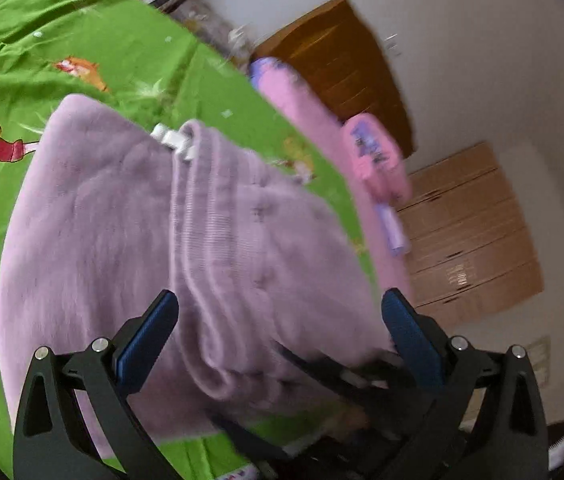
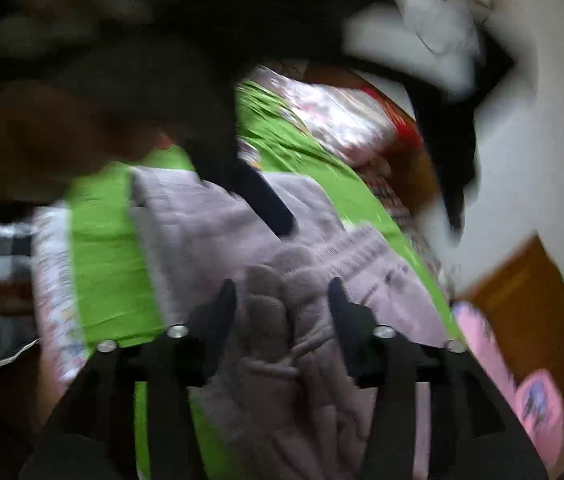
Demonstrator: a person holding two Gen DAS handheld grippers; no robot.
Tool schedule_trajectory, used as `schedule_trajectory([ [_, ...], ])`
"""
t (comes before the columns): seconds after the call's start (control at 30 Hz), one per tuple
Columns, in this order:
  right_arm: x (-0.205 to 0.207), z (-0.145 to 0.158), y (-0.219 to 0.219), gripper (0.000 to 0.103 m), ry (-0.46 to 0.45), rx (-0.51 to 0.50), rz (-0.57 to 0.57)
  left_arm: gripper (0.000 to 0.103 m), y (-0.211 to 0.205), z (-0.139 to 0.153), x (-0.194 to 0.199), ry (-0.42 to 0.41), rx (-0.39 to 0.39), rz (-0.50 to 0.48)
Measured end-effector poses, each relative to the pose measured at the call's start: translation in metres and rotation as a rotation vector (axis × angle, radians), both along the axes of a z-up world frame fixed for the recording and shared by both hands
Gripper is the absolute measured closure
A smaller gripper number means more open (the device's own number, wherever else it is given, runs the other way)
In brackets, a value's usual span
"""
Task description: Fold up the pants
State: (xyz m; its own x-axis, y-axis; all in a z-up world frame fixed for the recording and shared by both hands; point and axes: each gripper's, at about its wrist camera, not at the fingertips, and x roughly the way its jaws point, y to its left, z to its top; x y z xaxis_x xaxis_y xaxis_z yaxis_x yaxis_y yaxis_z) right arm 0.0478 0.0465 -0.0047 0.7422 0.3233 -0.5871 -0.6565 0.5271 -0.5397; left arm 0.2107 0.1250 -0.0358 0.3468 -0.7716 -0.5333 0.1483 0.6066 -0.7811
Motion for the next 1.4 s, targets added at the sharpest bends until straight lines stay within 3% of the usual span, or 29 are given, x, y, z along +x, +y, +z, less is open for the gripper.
schedule_trajectory([
  [0.1, 0.003, 0.031, -0.042, 0.049, 0.066, 0.141, -0.064, 0.002, -0.007, -0.009, 0.004, 0.045, 0.024, -0.012],
  [0.23, 0.014, 0.072, -0.143, 0.039, 0.205, 0.494, -0.256, 0.002, -0.011, -0.01, -0.001, 0.069, 0.023, -0.022],
  [0.3, 0.013, 0.079, -0.182, 0.037, 0.242, 0.621, -0.338, 0.003, -0.015, -0.012, -0.008, 0.093, 0.008, -0.029],
  [0.43, 0.01, 0.075, -0.233, 0.035, 0.224, 0.719, -0.481, 0.018, -0.017, -0.021, -0.009, 0.153, -0.01, -0.034],
  [0.57, 0.02, 0.061, -0.252, 0.035, 0.249, 0.785, -0.527, 0.025, -0.017, -0.029, 0.001, 0.193, -0.109, -0.045],
  [0.63, 0.024, 0.053, -0.243, 0.035, 0.252, 0.766, -0.52, 0.027, -0.017, -0.031, 0.011, 0.206, -0.122, -0.038],
  [0.7, 0.014, 0.043, -0.234, 0.034, 0.239, 0.706, -0.505, 0.026, -0.022, -0.025, 0.018, 0.185, -0.086, -0.041],
  [0.77, 0.004, 0.034, -0.231, 0.022, 0.243, 0.649, -0.486, 0.019, -0.026, -0.028, 0.02, 0.172, -0.062, -0.042],
  [0.93, -0.022, 0.01, -0.216, 0.019, 0.233, 0.404, -0.515, 0.017, -0.04, -0.027, 0.015, 0.111, 0.01, -0.036],
  [0.97, -0.024, 0.006, -0.212, 0.019, 0.223, 0.371, -0.526, 0.024, -0.041, -0.027, 0.016, 0.109, 0.016, -0.029],
  [1.0, -0.025, 0.004, -0.21, 0.019, 0.218, 0.37, -0.535, 0.048, -0.04, -0.029, 0.014, 0.111, 0.048, -0.013],
  [1.03, -0.024, 0.003, -0.21, 0.019, 0.214, 0.38, -0.55, 0.059, -0.041, -0.031, 0.014, 0.117, 0.074, 0.0],
  [1.07, -0.023, 0.003, -0.21, 0.019, 0.212, 0.397, -0.571, 0.064, -0.039, -0.034, 0.014, 0.123, 0.069, 0.009],
  [1.13, -0.015, 0.0, -0.204, 0.017, 0.207, 0.389, -0.594, 0.068, -0.034, -0.037, 0.012, 0.12, 0.021, 0.018],
  [1.23, -0.001, -0.008, -0.192, 0.017, 0.214, 0.345, -0.604, 0.075, -0.04, -0.026, 0.007, 0.083, 0.065, 0.03],
  [1.4, 0.014, -0.019, -0.171, 0.017, 0.181, 0.267, -0.645, 0.078, -0.065, 0.056, 0.009, -0.088, 0.091, -0.029],
])
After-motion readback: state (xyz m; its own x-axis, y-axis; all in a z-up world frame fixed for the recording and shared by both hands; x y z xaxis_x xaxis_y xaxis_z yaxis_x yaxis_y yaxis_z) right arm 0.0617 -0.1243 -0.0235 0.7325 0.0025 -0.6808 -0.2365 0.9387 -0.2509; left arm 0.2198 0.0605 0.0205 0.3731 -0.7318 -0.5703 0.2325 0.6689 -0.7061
